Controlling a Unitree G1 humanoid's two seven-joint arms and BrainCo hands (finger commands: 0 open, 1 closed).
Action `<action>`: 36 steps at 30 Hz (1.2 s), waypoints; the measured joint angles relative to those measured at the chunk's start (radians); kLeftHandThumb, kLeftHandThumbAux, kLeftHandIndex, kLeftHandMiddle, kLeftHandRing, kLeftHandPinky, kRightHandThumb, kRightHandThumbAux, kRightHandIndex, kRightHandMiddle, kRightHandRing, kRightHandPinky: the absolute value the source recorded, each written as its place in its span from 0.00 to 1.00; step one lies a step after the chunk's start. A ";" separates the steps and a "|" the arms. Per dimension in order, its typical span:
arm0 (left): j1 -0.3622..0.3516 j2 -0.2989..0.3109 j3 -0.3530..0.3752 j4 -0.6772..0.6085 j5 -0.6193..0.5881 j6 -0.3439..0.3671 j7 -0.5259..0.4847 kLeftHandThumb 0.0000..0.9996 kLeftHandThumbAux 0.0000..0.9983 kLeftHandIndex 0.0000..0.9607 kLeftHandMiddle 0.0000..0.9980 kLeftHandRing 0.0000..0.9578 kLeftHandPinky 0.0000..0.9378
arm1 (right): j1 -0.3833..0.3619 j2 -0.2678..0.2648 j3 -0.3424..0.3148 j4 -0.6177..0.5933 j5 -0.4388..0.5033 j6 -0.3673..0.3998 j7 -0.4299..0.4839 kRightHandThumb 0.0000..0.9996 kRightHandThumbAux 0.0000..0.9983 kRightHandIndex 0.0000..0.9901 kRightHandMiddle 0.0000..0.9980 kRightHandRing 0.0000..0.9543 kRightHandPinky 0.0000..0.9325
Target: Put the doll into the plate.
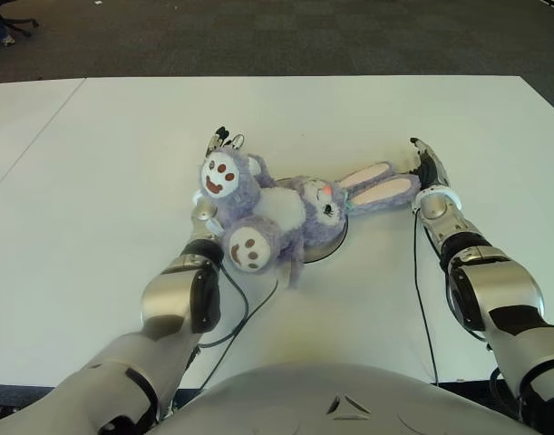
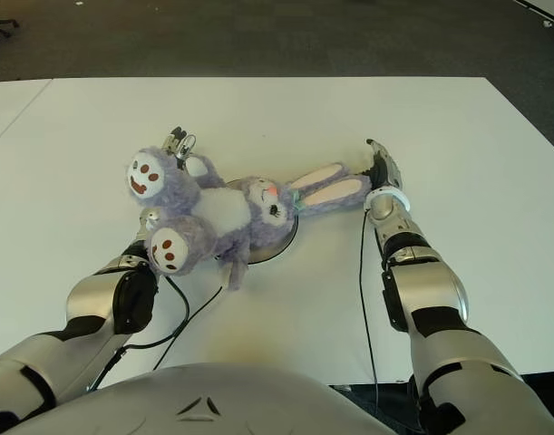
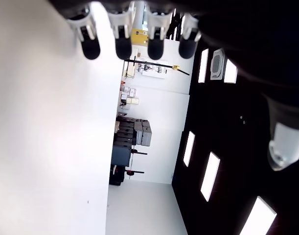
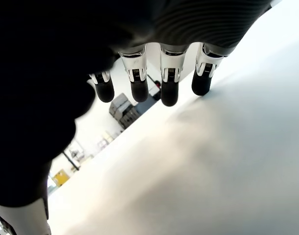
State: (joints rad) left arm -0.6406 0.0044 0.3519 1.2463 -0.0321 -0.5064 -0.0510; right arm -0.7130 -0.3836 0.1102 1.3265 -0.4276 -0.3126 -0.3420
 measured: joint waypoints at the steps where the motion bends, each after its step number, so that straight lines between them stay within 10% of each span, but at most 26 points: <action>1: 0.000 0.000 0.000 0.000 -0.001 0.000 0.000 0.00 0.53 0.00 0.03 0.03 0.03 | 0.001 0.006 -0.004 0.000 0.002 0.000 -0.010 0.00 0.77 0.00 0.10 0.11 0.16; 36: 0.001 -0.009 0.019 0.000 -0.026 0.000 -0.036 0.00 0.50 0.00 0.02 0.02 0.02 | 0.038 0.172 -0.153 -0.042 0.134 -0.109 -0.064 0.00 0.84 0.07 0.10 0.10 0.11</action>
State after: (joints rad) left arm -0.6399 -0.0047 0.3705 1.2463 -0.0576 -0.5066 -0.0875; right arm -0.6751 -0.2114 -0.0424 1.2844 -0.2939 -0.4220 -0.4058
